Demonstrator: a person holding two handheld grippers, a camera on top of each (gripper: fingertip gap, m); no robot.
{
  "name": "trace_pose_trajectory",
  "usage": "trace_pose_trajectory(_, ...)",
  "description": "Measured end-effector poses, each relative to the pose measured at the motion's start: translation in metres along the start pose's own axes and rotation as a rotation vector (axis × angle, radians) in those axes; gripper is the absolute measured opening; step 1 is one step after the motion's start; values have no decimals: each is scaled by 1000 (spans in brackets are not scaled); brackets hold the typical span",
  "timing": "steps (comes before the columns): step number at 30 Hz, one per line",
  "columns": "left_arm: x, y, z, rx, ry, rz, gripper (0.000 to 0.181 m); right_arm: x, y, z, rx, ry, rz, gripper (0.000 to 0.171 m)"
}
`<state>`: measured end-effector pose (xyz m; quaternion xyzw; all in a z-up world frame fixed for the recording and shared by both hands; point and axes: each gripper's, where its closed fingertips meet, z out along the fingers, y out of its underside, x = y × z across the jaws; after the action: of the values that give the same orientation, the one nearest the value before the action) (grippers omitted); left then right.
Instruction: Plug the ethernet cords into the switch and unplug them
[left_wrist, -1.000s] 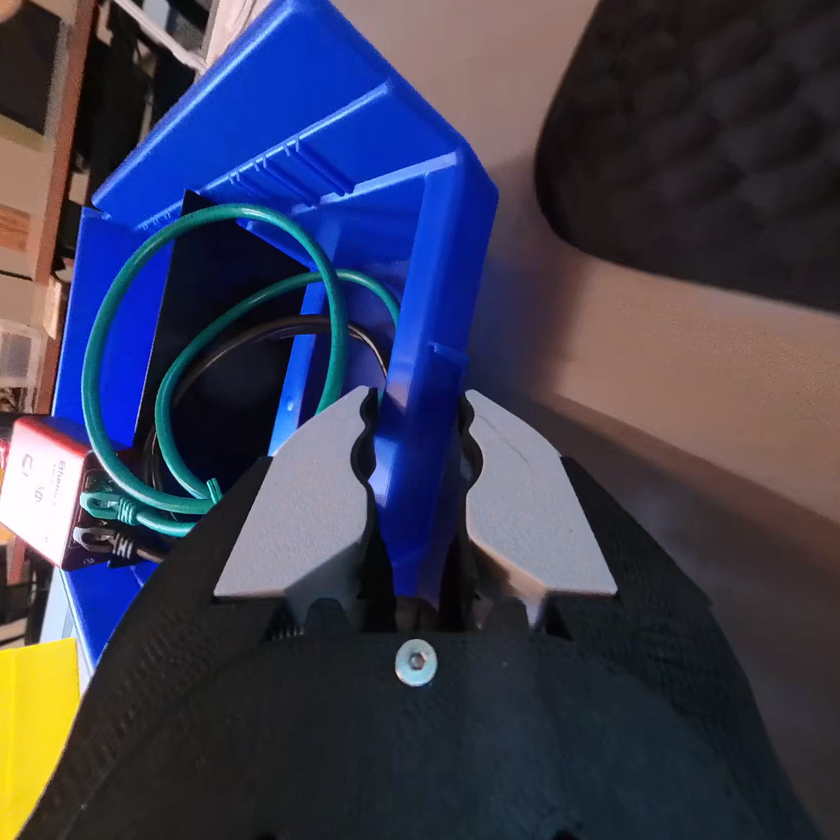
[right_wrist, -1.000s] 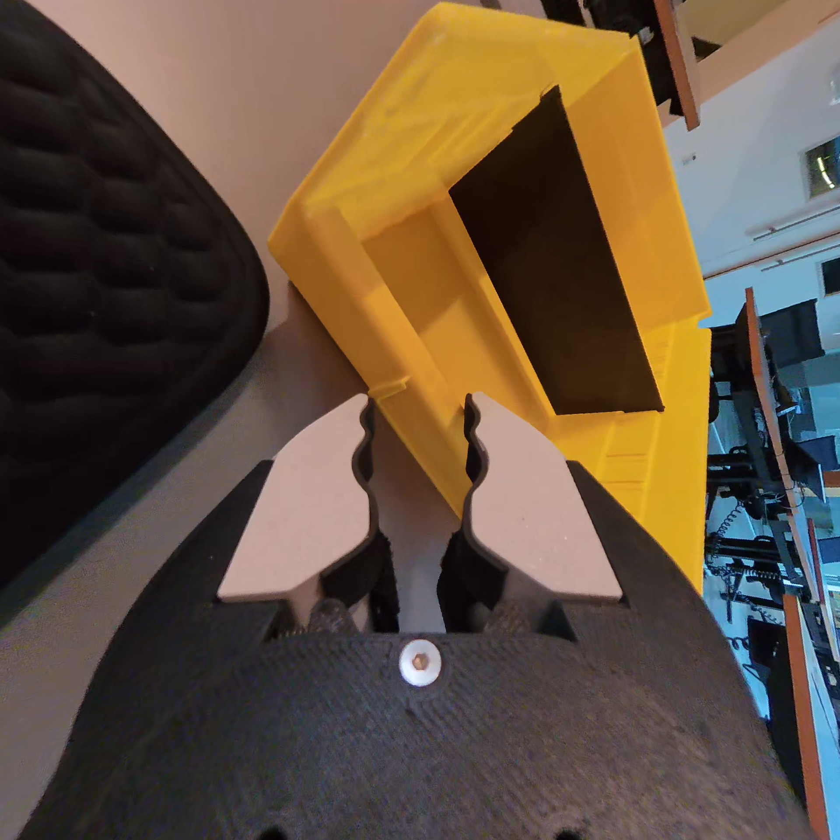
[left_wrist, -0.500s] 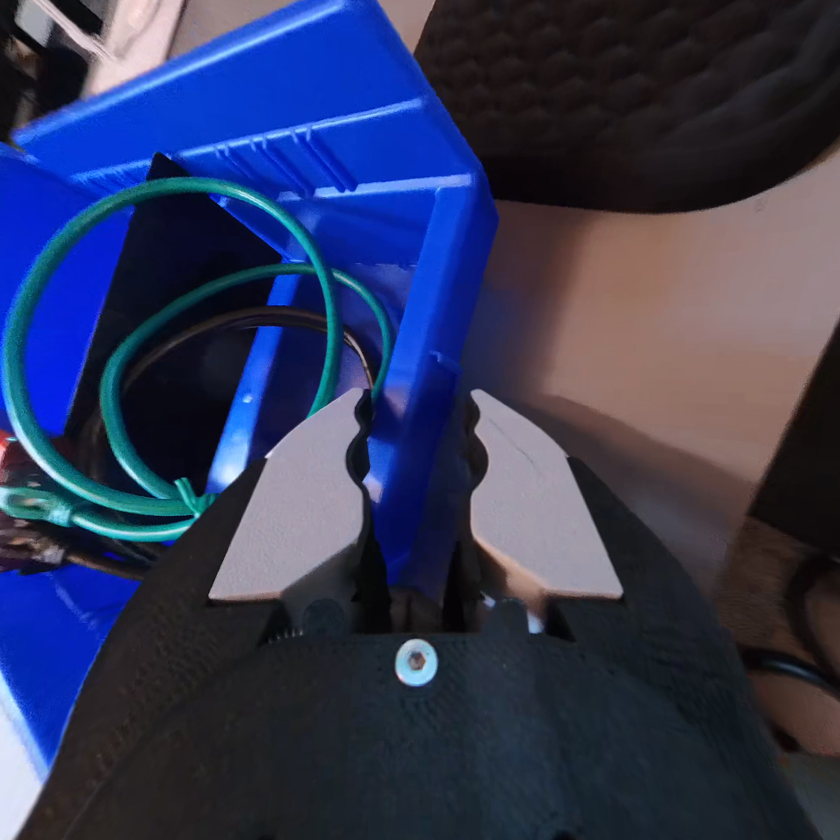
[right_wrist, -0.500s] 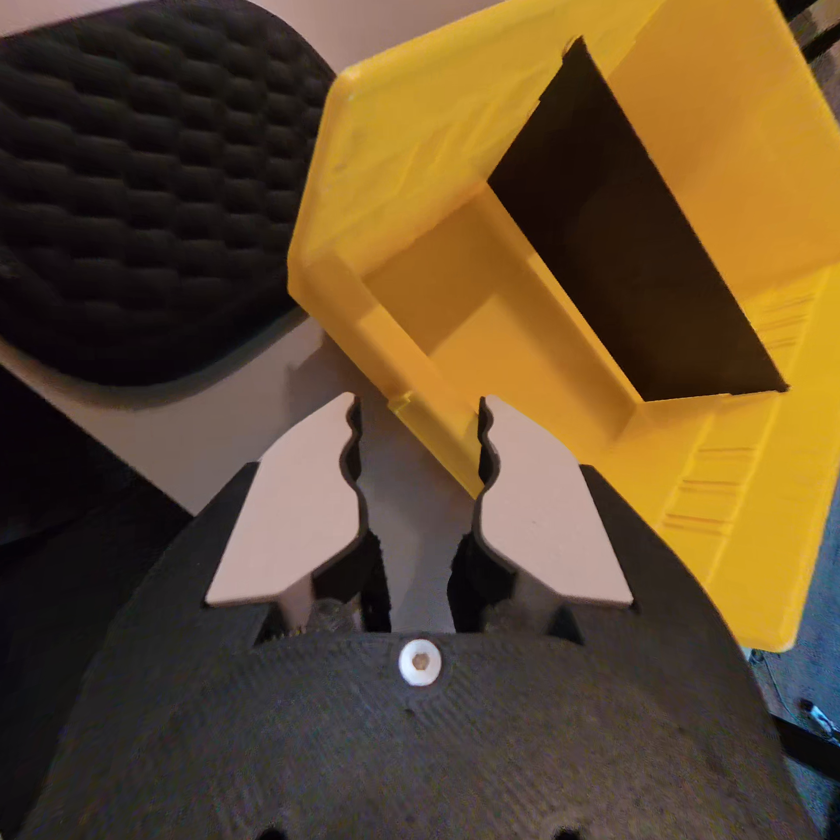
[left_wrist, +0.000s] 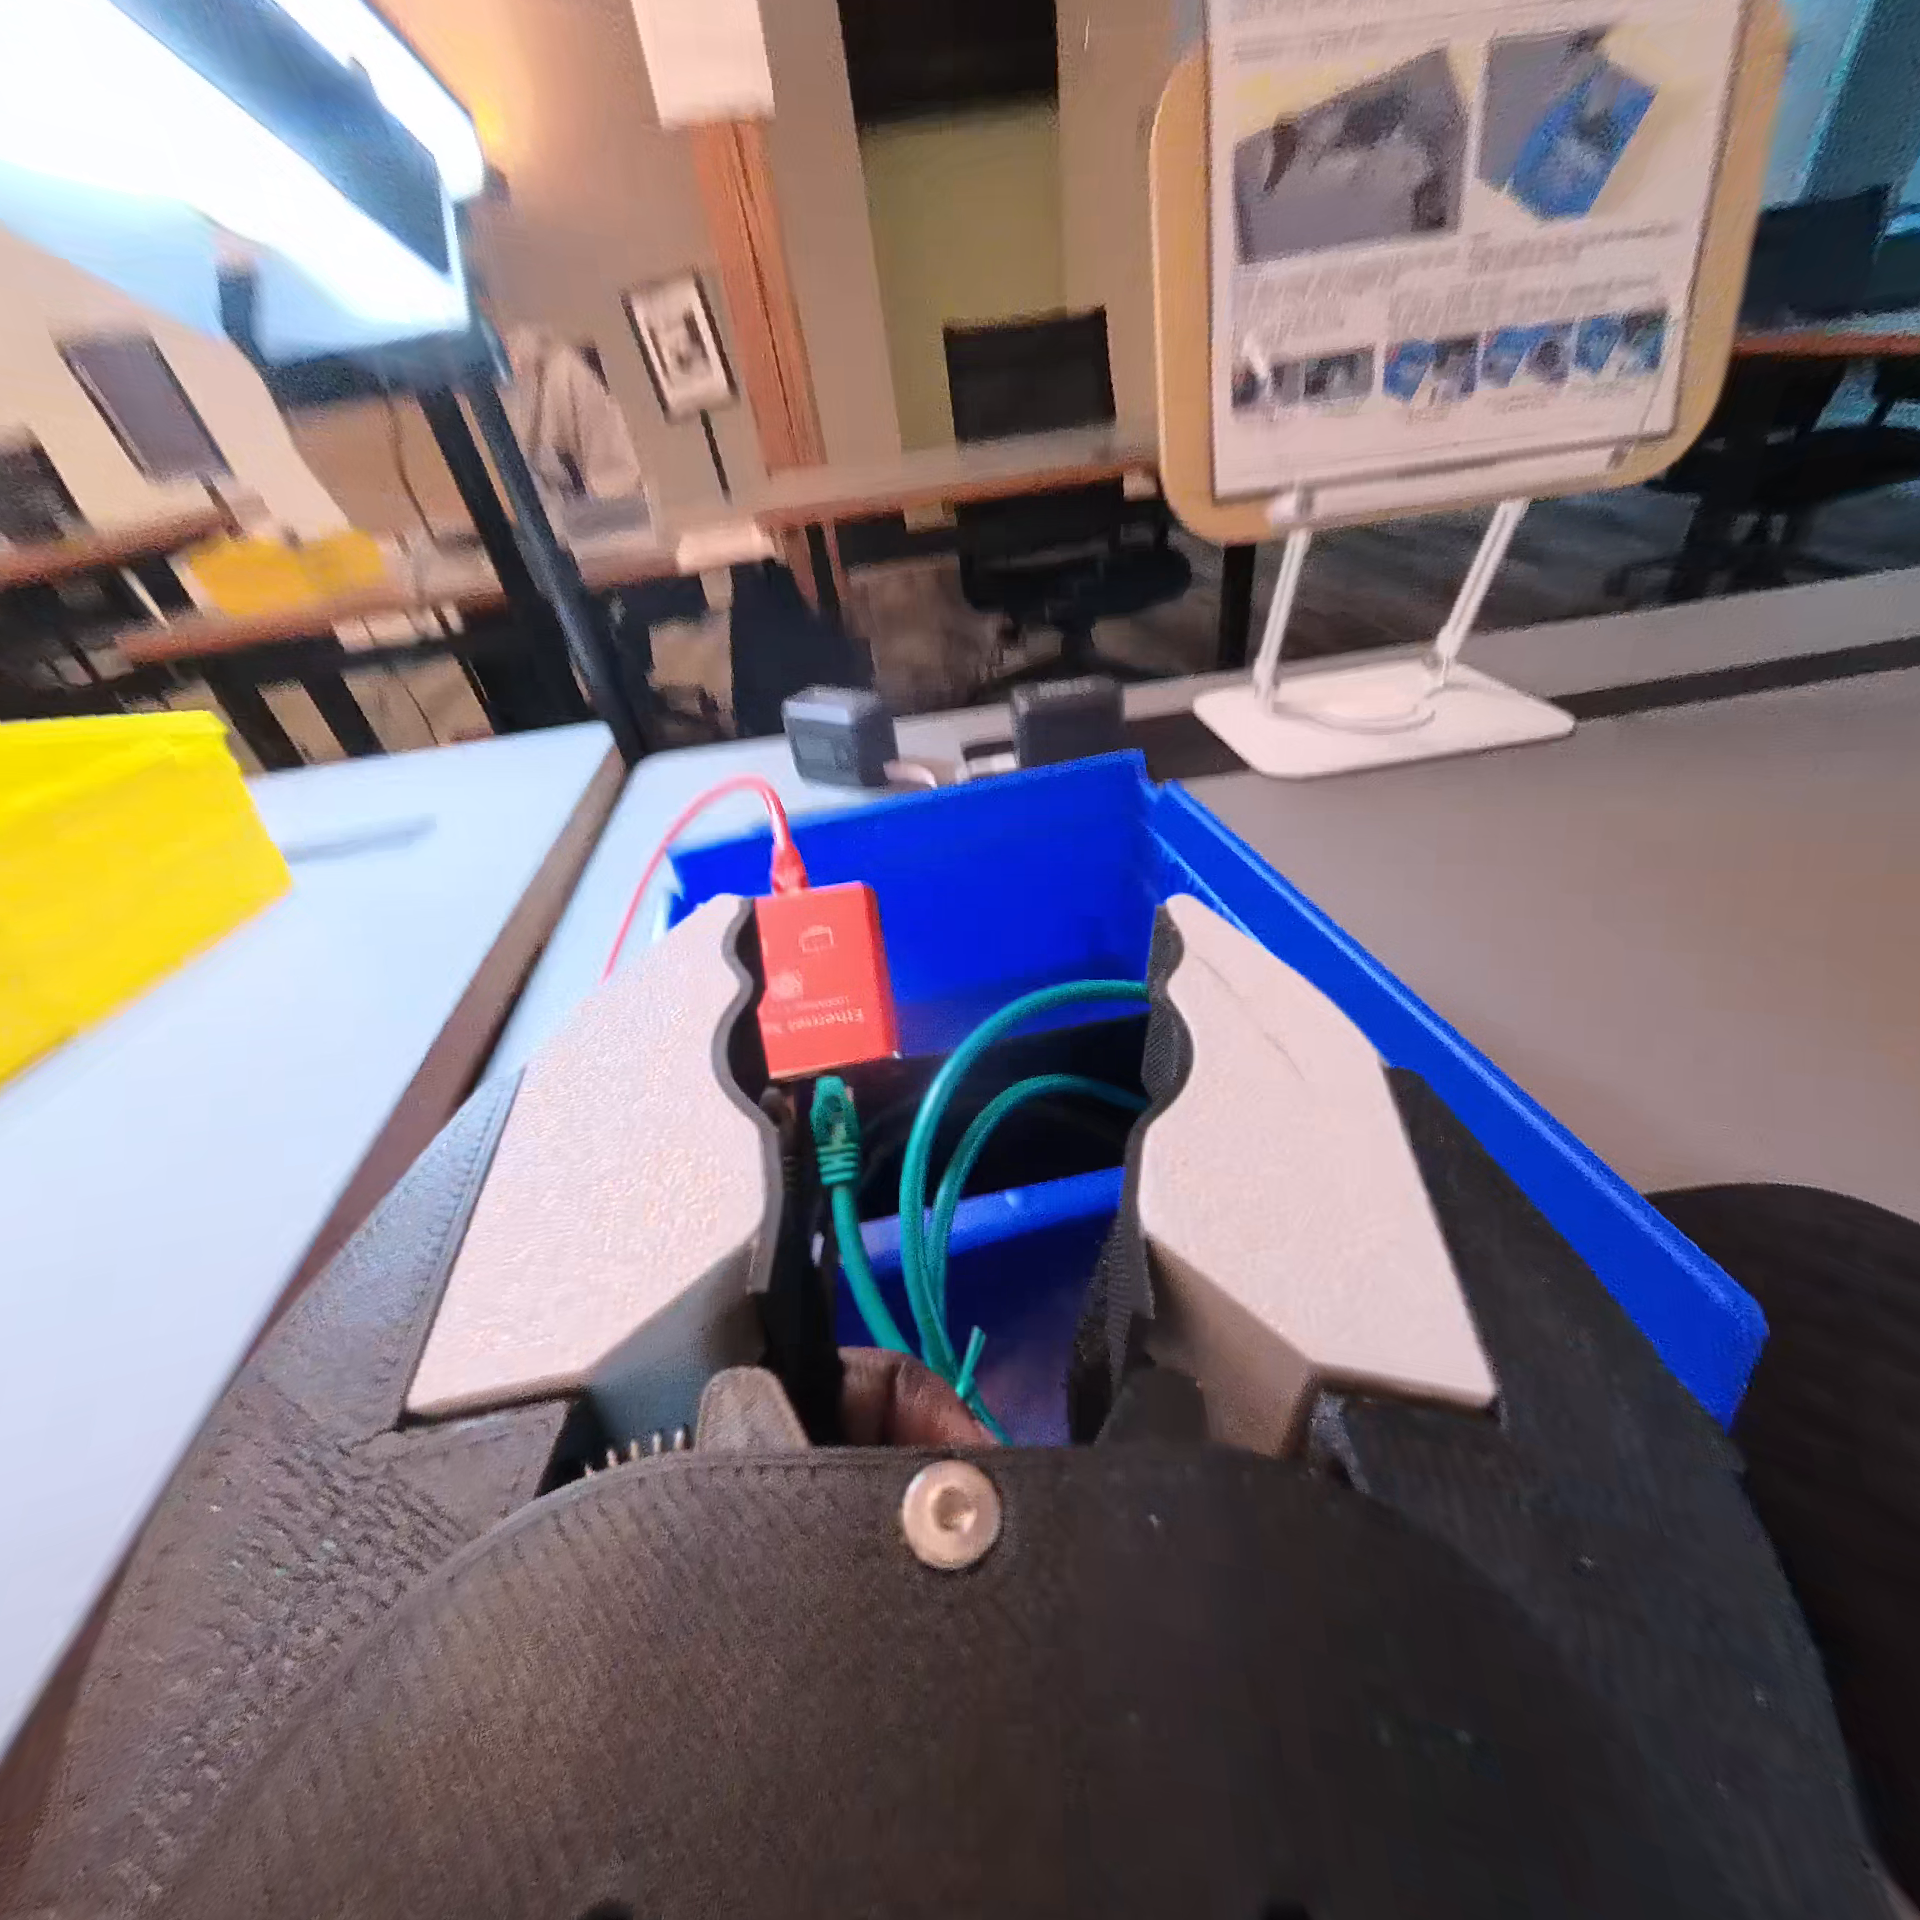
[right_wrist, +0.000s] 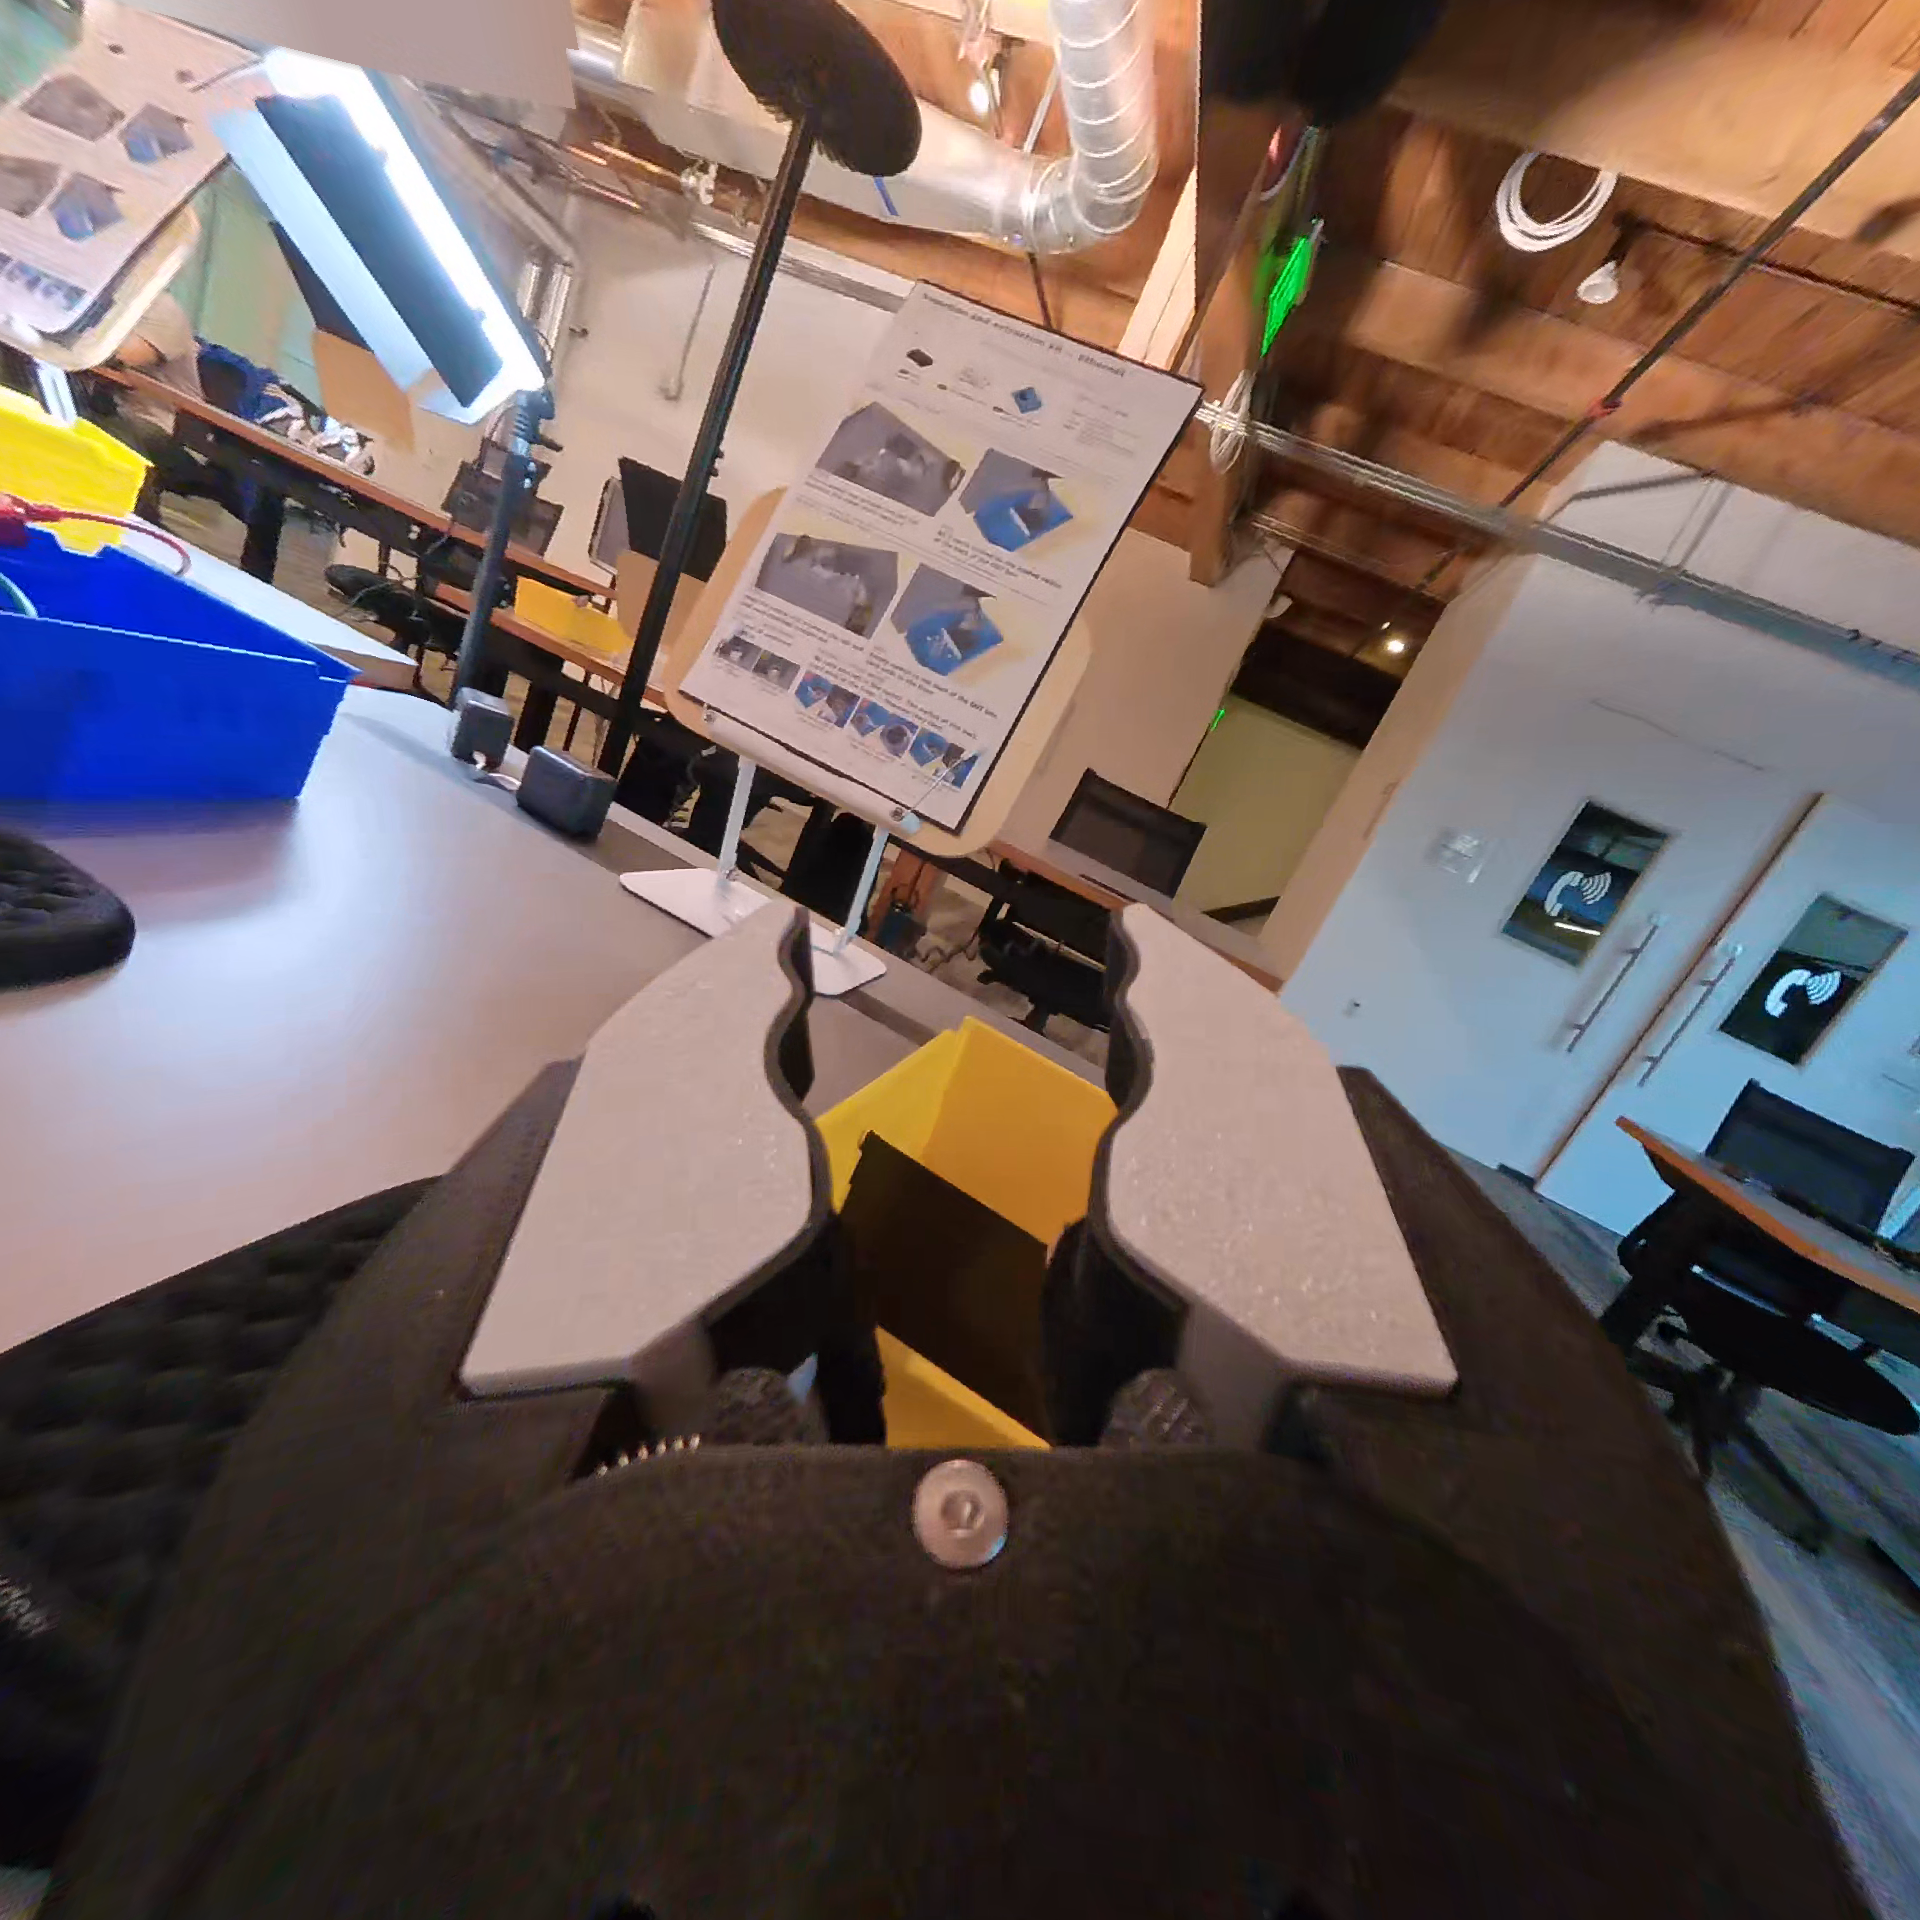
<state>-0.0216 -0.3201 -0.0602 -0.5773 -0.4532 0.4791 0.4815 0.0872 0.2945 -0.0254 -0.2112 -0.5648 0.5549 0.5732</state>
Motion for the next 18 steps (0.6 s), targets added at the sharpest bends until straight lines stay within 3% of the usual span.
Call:
trace_pose_trajectory(3, -9, 33, 32, -225, -10, -45, 75, 2, 2, 0, -11, 23, -25, 54)
trace_pose_trajectory(6, -44, 55, 57, -354, -164, 17, 77, 7, -2, -6, 25, 52, -15, 54)
trace_pose_trajectory(8, -53, 68, 68, -439, -174, 9, 83, 14, -4, -11, 47, 90, -1, 51)
trace_pose_trajectory(12, -52, 87, 78, -564, -142, 32, 77, 24, -7, -18, 87, 142, 18, 48)
trace_pose_trajectory(18, -53, 95, 84, -606, -178, 90, 74, 20, 0, -13, 78, 129, 26, 47)
